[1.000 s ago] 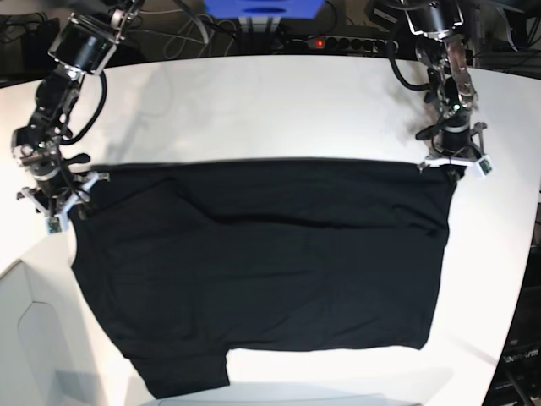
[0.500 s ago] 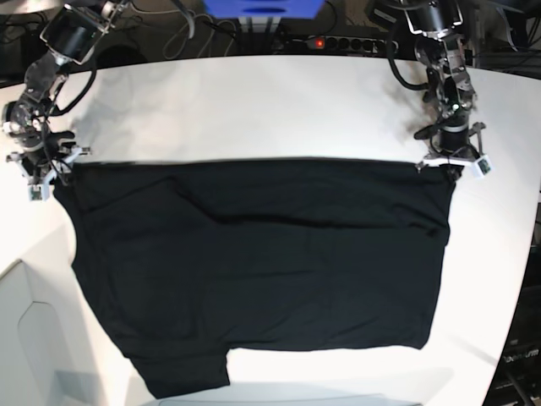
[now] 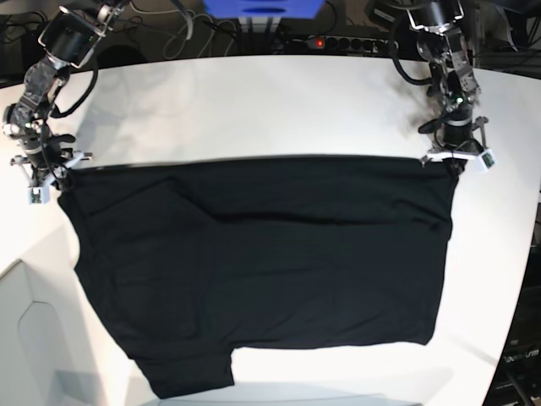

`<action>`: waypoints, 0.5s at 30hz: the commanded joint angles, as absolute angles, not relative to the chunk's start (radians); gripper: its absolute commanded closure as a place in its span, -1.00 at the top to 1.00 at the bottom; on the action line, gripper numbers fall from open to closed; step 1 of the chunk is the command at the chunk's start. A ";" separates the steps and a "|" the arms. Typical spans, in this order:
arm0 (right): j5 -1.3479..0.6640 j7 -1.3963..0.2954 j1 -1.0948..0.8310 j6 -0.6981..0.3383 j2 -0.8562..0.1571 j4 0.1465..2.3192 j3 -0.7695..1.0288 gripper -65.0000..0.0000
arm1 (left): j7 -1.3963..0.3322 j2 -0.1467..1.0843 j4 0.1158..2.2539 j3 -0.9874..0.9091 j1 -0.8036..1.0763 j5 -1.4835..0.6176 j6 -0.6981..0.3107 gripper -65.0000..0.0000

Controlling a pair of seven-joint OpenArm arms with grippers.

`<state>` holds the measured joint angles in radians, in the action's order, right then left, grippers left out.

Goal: Fold the T-shirt properly
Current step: 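Lift the shirt higher and lay it back flat, releasing both grippers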

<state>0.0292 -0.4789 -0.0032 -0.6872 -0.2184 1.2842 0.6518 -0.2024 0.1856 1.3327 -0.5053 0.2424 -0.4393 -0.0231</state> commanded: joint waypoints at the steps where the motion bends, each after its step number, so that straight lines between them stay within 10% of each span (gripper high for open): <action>1: 0.076 -0.536 -0.005 -0.698 -0.232 1.291 0.661 -1.00 | -0.231 0.194 1.353 -0.512 0.259 -0.435 -0.005 -1.00; 15: 0.076 -0.627 0.064 -0.698 -0.228 1.623 0.656 -1.00 | -0.232 0.202 1.572 -0.573 0.274 -0.435 0.001 -1.00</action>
<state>0.0799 -0.6601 0.0463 -0.6922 -0.2024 1.5982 0.6483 -0.2714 0.1818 1.5520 -0.5613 0.2836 -0.4404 -0.0113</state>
